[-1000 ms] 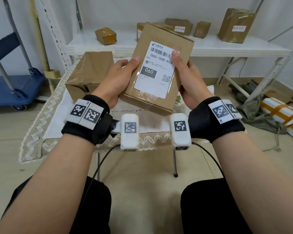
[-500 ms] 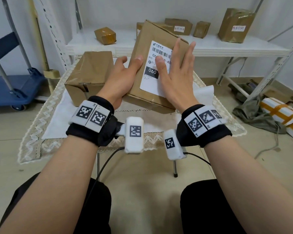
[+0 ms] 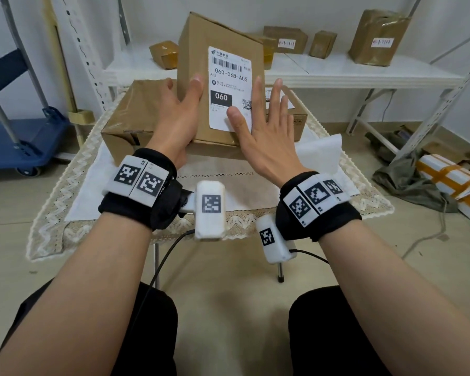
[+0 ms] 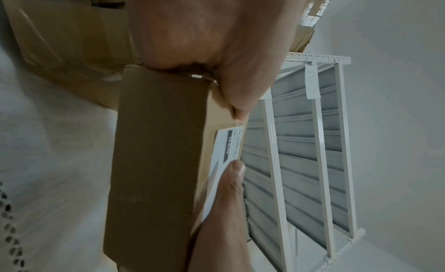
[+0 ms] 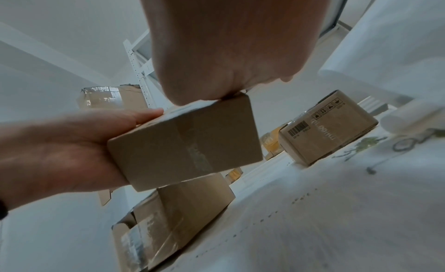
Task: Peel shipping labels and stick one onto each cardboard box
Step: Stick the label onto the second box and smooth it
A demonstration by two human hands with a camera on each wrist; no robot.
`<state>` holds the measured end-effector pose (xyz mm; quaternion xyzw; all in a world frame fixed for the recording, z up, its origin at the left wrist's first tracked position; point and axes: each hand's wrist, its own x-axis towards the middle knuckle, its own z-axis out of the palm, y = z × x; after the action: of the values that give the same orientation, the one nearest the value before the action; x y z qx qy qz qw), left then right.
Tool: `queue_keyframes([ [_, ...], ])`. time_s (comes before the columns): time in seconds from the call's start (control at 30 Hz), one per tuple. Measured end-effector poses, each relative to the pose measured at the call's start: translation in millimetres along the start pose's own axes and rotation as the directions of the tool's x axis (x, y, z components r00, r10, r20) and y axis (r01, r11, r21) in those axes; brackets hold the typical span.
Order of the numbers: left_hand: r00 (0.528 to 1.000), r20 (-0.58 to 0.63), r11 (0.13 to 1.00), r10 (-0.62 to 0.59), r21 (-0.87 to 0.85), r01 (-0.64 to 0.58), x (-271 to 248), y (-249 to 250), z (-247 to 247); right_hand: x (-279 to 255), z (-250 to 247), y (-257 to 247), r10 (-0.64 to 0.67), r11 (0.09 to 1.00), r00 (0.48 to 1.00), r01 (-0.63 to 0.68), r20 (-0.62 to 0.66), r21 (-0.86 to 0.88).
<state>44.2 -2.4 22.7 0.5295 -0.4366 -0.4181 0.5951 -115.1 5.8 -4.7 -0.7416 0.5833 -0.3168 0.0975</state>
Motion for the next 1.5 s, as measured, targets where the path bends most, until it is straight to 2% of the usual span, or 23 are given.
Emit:
queue_keyframes([
  [0.1,0.999,-0.023,0.998,0.046,0.044,-0.045,1,-3,1,2,-4,-2,0.008,0.998,0.996,-0.002,-0.091,0.061],
  [0.23,0.998,0.018,0.992,0.057,0.111,-0.058,1,-11,10,4,-4,-7,-0.016,0.998,0.984,0.027,-0.178,0.063],
  [0.57,0.999,0.015,0.995,0.037,0.097,-0.039,7,-14,10,2,8,-9,-0.063,0.998,0.987,0.066,-0.149,0.012],
  [0.9,0.998,0.008,0.996,0.058,0.065,-0.058,7,-11,2,4,-6,6,0.079,0.997,0.991,-0.076,-0.112,0.032],
  [1.13,0.997,0.025,0.993,0.071,0.095,-0.073,4,-11,7,4,2,-2,-0.037,0.999,0.99,0.038,-0.139,0.01],
  [1.3,0.996,0.001,0.994,0.093,0.062,-0.093,4,-9,4,7,2,7,0.039,0.999,0.994,-0.036,-0.102,0.035],
  [1.4,0.996,0.005,0.991,0.085,0.1,-0.085,3,-7,1,10,-3,8,0.078,0.994,0.987,-0.065,-0.139,0.093],
  [1.5,0.992,0.083,0.972,0.091,0.208,-0.106,-3,-7,5,14,-8,2,0.035,0.996,0.976,-0.017,-0.213,0.088],
])
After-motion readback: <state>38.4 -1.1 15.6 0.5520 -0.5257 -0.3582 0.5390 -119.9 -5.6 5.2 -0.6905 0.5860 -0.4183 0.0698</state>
